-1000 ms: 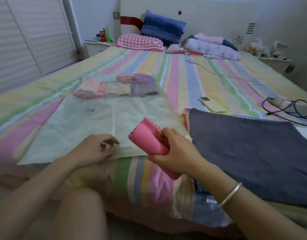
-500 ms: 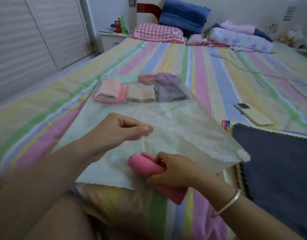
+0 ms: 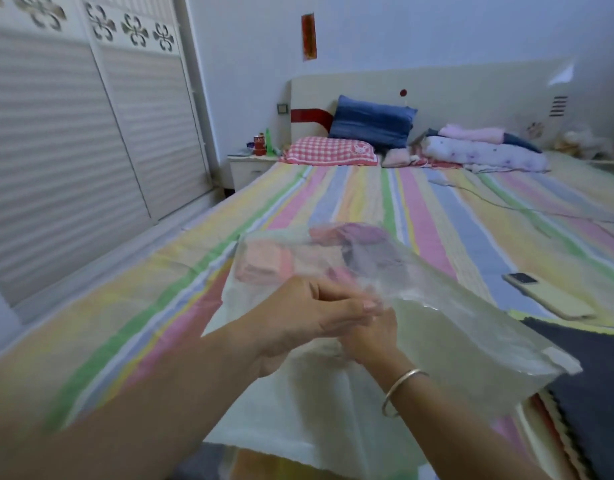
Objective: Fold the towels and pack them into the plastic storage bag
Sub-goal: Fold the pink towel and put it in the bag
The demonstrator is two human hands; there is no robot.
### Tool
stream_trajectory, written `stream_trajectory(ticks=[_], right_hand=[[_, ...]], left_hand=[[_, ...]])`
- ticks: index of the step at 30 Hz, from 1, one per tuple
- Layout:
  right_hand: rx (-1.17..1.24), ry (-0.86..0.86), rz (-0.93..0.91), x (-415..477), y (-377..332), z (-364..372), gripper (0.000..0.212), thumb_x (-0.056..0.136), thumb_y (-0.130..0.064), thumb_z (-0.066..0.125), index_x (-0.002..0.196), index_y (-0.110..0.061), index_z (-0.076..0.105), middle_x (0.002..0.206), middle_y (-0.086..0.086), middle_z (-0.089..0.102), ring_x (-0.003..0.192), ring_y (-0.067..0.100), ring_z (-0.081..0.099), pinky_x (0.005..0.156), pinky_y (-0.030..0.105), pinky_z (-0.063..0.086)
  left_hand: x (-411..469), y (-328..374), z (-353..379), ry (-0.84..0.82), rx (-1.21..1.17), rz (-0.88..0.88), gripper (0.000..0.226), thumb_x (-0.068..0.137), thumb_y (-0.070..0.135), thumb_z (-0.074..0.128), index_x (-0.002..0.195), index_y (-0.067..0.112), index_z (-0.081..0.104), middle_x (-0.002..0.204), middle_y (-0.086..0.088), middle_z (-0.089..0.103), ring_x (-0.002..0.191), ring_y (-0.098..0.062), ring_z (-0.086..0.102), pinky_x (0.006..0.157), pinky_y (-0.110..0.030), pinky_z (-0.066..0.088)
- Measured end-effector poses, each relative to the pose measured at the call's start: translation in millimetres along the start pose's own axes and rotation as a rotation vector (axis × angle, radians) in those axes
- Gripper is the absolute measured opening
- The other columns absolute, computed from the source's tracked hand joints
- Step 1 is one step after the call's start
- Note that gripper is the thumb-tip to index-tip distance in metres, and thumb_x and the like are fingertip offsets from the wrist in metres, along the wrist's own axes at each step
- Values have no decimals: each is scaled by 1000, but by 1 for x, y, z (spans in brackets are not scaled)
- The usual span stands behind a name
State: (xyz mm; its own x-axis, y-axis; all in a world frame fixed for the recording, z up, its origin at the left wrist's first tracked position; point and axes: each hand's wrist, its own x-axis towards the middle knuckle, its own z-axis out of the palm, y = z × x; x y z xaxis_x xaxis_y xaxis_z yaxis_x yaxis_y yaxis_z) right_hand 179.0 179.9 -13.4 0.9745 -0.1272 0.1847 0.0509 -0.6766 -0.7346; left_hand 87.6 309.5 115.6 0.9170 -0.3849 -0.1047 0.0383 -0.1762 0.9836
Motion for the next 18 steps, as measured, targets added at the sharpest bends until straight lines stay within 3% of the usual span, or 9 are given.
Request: stream_trajectory(ticks=[2, 4, 5, 7, 10, 12, 15, 17, 18], right_hand=[[-115, -5, -193, 20, 0, 12, 52, 84, -45, 48, 135, -37, 47, 120, 24, 58, 111, 41, 54, 88, 38, 49], [-299, 34, -361, 51, 3, 21, 59, 76, -50, 51, 134, -54, 37, 116, 18, 57, 106, 40, 53, 86, 47, 44], [-452, 63, -405, 68, 0, 24, 65, 74, -44, 54, 136, -52, 36, 113, 12, 58, 101, 37, 54, 82, 45, 45], [-529, 15, -427, 98, -10, 31, 68, 72, -34, 57, 136, -47, 38, 114, 3, 58, 96, 32, 56, 78, 43, 46], [-524, 2, -582, 147, -16, 50, 64, 75, -29, 64, 133, -45, 42, 135, -18, 48, 107, 18, 56, 89, 40, 46], [-544, 18, -634, 176, -21, 64, 64, 74, -35, 67, 132, -46, 44, 136, -22, 44, 117, 14, 51, 97, 37, 43], [-595, 33, -662, 220, -21, 93, 74, 56, -42, 69, 127, -42, 50, 124, -10, 50, 104, 23, 58, 88, 40, 48], [-700, -3, -652, 246, -18, 117, 63, 76, -48, 49, 137, -45, 37, 129, -7, 49, 113, 24, 52, 95, 42, 41], [-741, 7, -643, 262, -16, 129, 53, 88, -54, 31, 141, -45, 30, 133, -7, 47, 118, 23, 47, 99, 40, 36]], left_hand=[[14, 0, -23, -104, -21, -75, 31, 86, 25, 64, 108, 4, 71, 108, -10, 73, 97, -17, 70, 80, -27, 58], [41, -12, -63, 6, 7, -112, 31, 90, 31, 63, 108, 7, 71, 106, -6, 73, 98, -16, 68, 86, -35, 56], [59, -22, -86, 150, 68, -97, 27, 92, 30, 62, 105, 9, 72, 105, -5, 73, 98, -16, 68, 90, -38, 54], [96, -49, -132, 463, 206, -58, 16, 93, 24, 64, 94, 11, 73, 104, -9, 73, 100, -22, 68, 94, -41, 51], [145, -85, -187, 689, 330, -74, 16, 90, 19, 63, 104, 15, 69, 113, -5, 68, 110, -23, 63, 94, -34, 47], [170, -101, -214, 741, 411, -100, 28, 90, 26, 61, 116, 16, 65, 121, -2, 64, 115, -23, 59, 92, -32, 45], [205, -127, -244, 737, 402, -139, 45, 87, 52, 56, 116, 18, 62, 116, -3, 66, 110, -25, 61, 89, -36, 48], [229, -149, -259, 711, 431, -142, 54, 83, 62, 51, 120, 23, 58, 120, 1, 65, 112, -23, 61, 95, -40, 48], [235, -156, -262, 679, 422, -139, 51, 85, 58, 53, 128, 30, 54, 128, 4, 61, 118, -21, 58, 101, -39, 45]])
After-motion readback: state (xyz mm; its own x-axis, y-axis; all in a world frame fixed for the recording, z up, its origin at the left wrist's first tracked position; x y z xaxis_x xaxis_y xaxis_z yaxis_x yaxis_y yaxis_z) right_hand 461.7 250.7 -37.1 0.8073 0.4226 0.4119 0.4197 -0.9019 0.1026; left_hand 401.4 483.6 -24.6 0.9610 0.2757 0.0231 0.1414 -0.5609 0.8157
